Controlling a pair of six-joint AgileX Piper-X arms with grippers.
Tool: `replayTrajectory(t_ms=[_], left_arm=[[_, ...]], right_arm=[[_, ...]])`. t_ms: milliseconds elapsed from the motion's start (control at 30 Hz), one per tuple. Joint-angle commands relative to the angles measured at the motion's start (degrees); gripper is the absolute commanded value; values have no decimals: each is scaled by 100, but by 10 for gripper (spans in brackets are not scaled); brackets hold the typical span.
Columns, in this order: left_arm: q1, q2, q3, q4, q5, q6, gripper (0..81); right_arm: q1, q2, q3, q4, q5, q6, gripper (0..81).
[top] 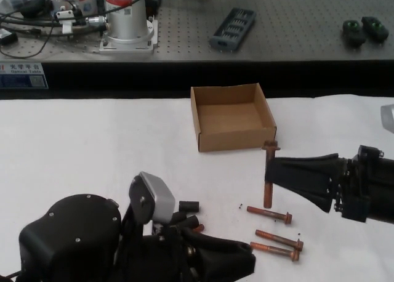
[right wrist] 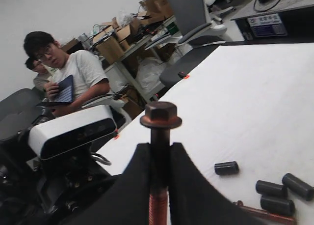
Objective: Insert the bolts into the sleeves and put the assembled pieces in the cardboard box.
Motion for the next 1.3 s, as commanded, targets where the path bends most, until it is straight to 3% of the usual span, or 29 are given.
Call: replayTrajectory(t_ms=[0,500,800,1267], left_arm=[[-101,82,-21,-502,17,147,20],[-101,82,-21,-715,-19,225,20],[-101,82,-41,-759,350,225,20],[-101,82,-24,-1134,831,-164,20]], right_arm=[[9,15,-25,-107,-189,16,11],[36,15,15,-107,-731,253,11],[597,15,15,-107,-667,231,11],[602,15,15,-69,-667,83,11]])
